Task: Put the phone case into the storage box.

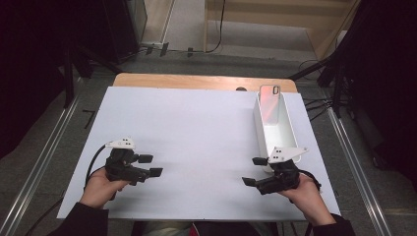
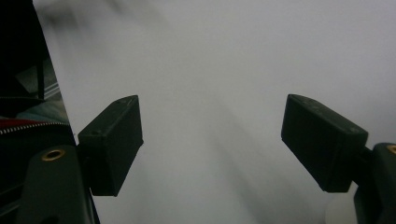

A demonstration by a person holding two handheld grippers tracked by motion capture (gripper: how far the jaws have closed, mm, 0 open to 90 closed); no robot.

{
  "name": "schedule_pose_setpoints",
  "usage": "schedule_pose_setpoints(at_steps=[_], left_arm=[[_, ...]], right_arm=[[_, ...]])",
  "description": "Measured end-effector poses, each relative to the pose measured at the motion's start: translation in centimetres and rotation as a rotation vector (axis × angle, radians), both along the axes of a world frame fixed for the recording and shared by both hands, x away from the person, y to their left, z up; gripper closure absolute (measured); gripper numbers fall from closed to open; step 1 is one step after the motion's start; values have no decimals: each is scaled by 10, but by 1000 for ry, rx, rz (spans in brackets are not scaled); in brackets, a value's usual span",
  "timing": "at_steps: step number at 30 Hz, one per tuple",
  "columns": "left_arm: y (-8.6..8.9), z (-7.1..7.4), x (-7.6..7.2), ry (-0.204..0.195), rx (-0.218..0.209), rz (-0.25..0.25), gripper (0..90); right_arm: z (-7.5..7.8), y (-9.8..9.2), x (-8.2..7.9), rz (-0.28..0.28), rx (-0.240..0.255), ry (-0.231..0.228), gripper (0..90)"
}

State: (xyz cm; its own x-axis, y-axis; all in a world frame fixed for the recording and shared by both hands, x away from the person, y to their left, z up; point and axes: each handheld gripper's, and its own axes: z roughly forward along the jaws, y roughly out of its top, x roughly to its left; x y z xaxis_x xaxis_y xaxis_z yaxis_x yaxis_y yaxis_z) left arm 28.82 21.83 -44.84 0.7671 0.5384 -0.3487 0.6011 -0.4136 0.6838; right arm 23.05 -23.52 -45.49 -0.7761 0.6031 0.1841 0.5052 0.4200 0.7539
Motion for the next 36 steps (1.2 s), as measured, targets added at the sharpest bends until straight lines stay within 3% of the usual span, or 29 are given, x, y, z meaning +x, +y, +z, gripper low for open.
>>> schedule_pose_setpoints(at_steps=[8, 14, 20, 36], left_arm=[[-2, 0, -1, -7, 5, -12, 265], [-1, 0, -3, -7, -1, -8, 265], [-1, 1, -4, -8, -1, -7, 265], [0, 0, -5, -7, -2, -13, 265]], right_arm=[[-6, -5, -10, 3, 25, -5, 192], [-9, -8, -14, -5, 16, 0, 192], [-13, -11, -15, -15, 13, -11, 191], [-16, -16, -13, -26, 20, 9, 191]])
